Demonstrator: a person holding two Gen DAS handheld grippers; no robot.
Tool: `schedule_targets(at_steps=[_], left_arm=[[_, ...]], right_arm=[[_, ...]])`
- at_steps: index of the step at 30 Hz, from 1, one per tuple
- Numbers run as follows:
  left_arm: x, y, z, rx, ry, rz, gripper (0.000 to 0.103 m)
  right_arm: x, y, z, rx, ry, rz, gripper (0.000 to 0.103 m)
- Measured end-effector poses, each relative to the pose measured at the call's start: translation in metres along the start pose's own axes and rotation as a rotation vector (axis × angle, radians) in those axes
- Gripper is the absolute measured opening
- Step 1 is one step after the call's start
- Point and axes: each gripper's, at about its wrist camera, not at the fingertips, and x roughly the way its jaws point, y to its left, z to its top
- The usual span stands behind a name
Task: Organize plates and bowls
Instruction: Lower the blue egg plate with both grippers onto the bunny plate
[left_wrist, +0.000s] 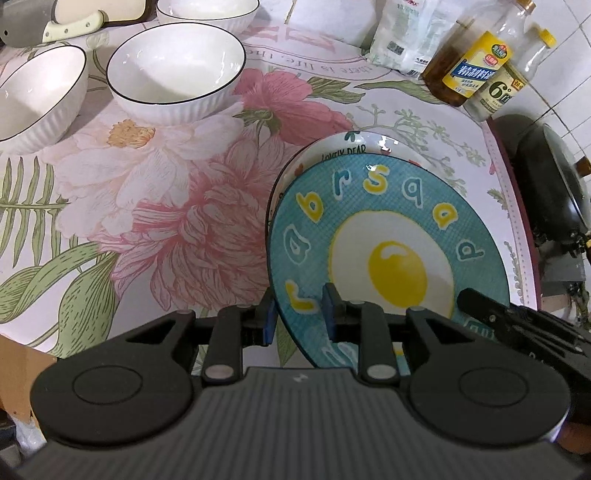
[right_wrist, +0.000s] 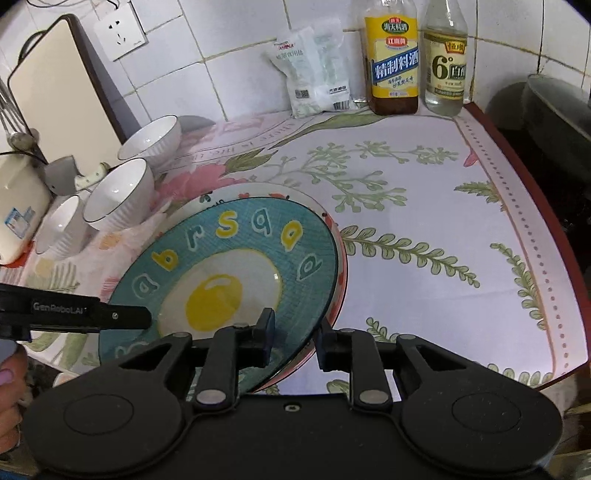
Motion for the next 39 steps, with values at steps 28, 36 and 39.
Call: schedule_targets(at_steps=[28, 36, 39], left_arm=[[-0.017, -0.009, -0.010, 0.030, -0.015, -0.001, 0.022], [-0.065, -0.021, -0.027, 0.113, -0.062, -0.037, 0.024], [-0.086, -0.026, -0.035, 0.143, -0.088, -0.044, 0.025]], right_arm=[[0.006, 0.022, -0.009, -0.247, -0.047, -0.146, 0.038], [-0.048, 0.032, -0.024, -0.253, -0.184, -0.088, 0.038], [-0.067, 0.037, -0.029, -0.270, -0.223, -0.060, 0.038]])
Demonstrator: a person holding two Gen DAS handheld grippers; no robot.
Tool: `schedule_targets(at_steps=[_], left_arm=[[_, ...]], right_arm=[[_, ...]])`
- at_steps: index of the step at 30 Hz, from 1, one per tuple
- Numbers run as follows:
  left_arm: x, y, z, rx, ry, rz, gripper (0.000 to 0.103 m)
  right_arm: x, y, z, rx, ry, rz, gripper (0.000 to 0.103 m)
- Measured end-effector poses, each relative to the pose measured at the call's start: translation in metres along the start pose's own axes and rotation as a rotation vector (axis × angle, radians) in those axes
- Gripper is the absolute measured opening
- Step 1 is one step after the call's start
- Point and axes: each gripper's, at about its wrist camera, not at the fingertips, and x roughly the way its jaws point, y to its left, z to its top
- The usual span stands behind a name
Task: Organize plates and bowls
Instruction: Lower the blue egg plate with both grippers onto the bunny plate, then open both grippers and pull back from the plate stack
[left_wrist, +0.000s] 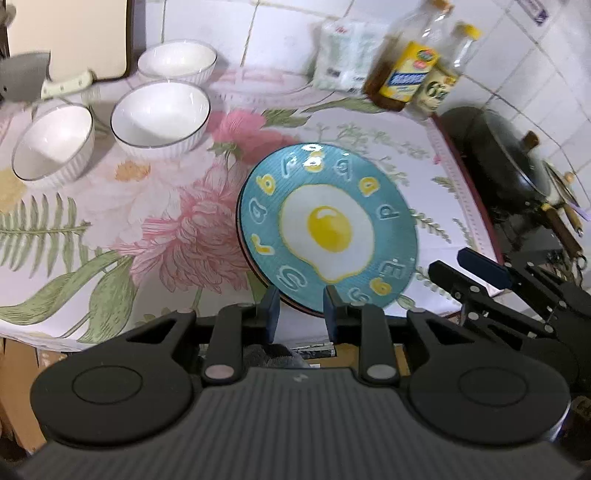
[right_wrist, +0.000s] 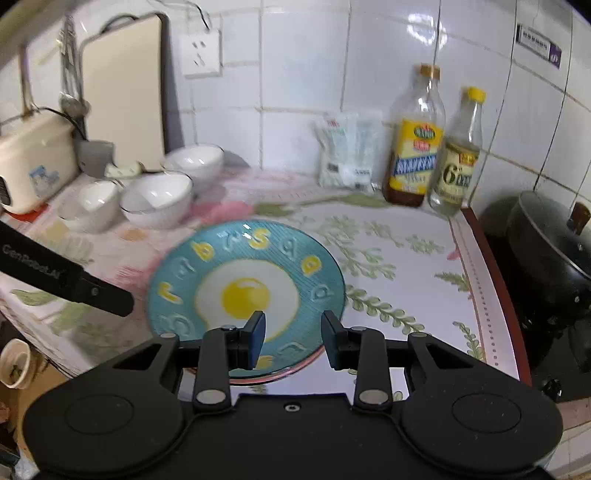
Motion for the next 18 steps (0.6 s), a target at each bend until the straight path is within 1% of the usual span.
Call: schedule_targets(at_steps=[2, 3, 5, 11, 15, 18], left_arm=[[-0.013, -0.003, -0.003, 0.015, -0.010, -0.006, 0.026], [-0.019, -0.005, -0.004, 0.026, -0.017, -0.003, 0.027], [-0.032, -0.007, -0.007, 0.050, -0.036, 0.006, 0.030], [-0.062, -0.004, -0.015, 0.083, -0.074, 0.003, 0.035], [-0.077, 0.001, -0.022, 0.124, -0.101, 0.030, 0.039], [-0.088, 0.011, -0.027, 0.122, -0.113, 0.039, 0.041]], right_arm=[[-0.013, 0.003, 0.001, -0.003, -0.024, 0.016, 0.041], [-0.019, 0.005, 0.002, -0.005, -0.034, 0.022, 0.044], [-0.032, 0.009, 0.002, -0.004, -0.055, 0.026, 0.046], [-0.061, 0.019, 0.002, 0.007, -0.100, 0.064, 0.054], [-0.069, 0.025, -0.002, 0.018, -0.113, 0.103, 0.054], [-0.074, 0.031, -0.004, 0.021, -0.123, 0.124, 0.055]])
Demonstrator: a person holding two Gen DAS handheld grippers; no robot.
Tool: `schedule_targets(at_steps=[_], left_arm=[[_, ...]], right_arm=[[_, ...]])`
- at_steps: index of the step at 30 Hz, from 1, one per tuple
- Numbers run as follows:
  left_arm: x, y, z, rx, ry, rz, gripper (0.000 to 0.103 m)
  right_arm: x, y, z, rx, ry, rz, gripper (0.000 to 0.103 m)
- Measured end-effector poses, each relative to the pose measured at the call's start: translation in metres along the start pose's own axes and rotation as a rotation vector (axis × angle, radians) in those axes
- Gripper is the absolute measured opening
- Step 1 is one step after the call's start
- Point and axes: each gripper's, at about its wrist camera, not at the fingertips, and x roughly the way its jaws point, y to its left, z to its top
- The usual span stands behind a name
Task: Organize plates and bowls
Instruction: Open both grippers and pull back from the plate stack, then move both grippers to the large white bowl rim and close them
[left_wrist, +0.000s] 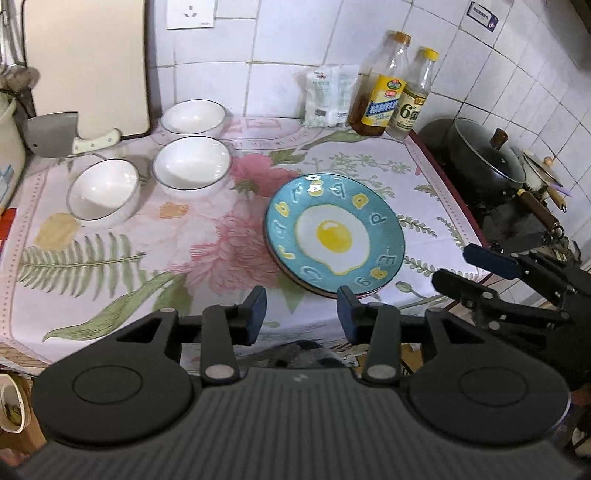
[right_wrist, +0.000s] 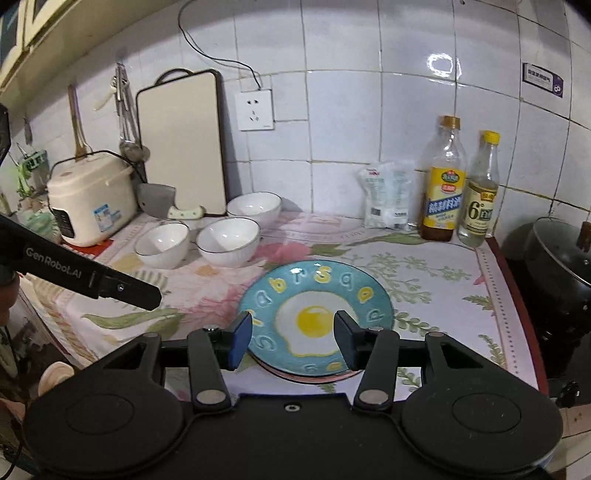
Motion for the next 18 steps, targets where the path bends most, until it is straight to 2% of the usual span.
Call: schedule_targets(at_steps=[10, 18], left_arm=[[-0.014, 0.030, -0.010, 0.033, -0.023, 0.061, 0.050], [-0.012, 0.056, -0.001, 0.040, -0.025, 0.101, 0.057]], right_arm=[[-0.012, 0.032, 0.006, -0.031, -0.058, 0.046, 0.062], [-0.006, 0.057, 0.020, -0.100, -0.082, 0.111, 0.070]])
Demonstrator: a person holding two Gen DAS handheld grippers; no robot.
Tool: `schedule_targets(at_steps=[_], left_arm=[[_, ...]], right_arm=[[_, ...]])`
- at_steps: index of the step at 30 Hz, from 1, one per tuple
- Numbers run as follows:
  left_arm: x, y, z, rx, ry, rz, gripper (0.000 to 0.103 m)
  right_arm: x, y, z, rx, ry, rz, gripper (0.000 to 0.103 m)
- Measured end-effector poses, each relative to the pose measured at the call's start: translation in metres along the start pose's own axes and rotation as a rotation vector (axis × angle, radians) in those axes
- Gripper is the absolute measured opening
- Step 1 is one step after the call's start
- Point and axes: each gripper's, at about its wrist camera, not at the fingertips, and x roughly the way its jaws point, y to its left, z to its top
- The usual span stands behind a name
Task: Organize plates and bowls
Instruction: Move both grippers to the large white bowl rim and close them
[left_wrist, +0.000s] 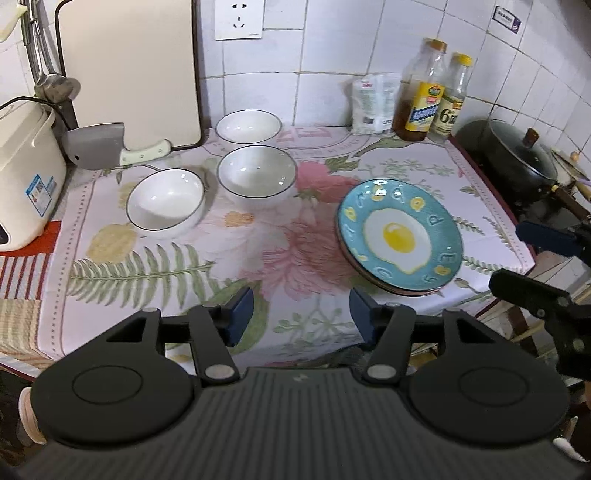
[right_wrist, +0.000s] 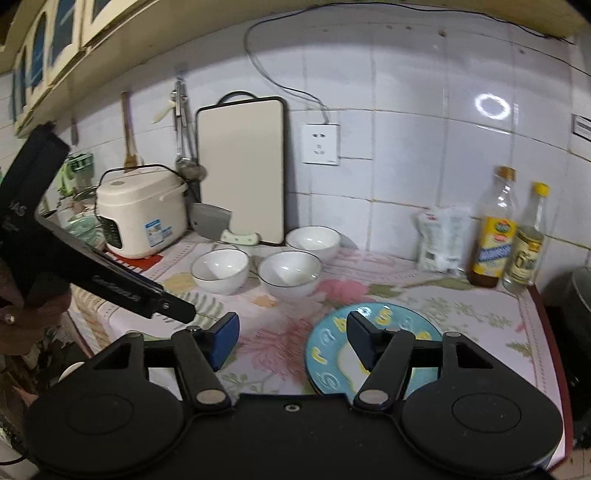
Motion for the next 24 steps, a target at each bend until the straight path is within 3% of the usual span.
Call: schedule_targets(at_steps=[8, 15, 17, 24], left_arm=[[0.017, 0.018, 0.013, -0.011, 0.018, 0.028, 0.065], [0.040, 0.031, 0.026, -0.059, 0.037, 0.026, 0.074], [0.047, 0.033, 0.029, -0.079, 0.023, 0.035, 0.075], [0.060, 0.047, 0.039, -0.190, -0.133, 0.071, 0.082]], right_arm=[[0.040, 0.007, 0.008, -0.042, 0.030, 0.081, 0.072], [0.080, 0.002, 0.011, -0.034, 0.004, 0.112, 0.075], [0.091, -0.001, 0.013, -0.039, -0.009, 0.095, 0.089], [0.124, -0.033, 0.032, 0.082, -0.041, 0.107, 0.090]])
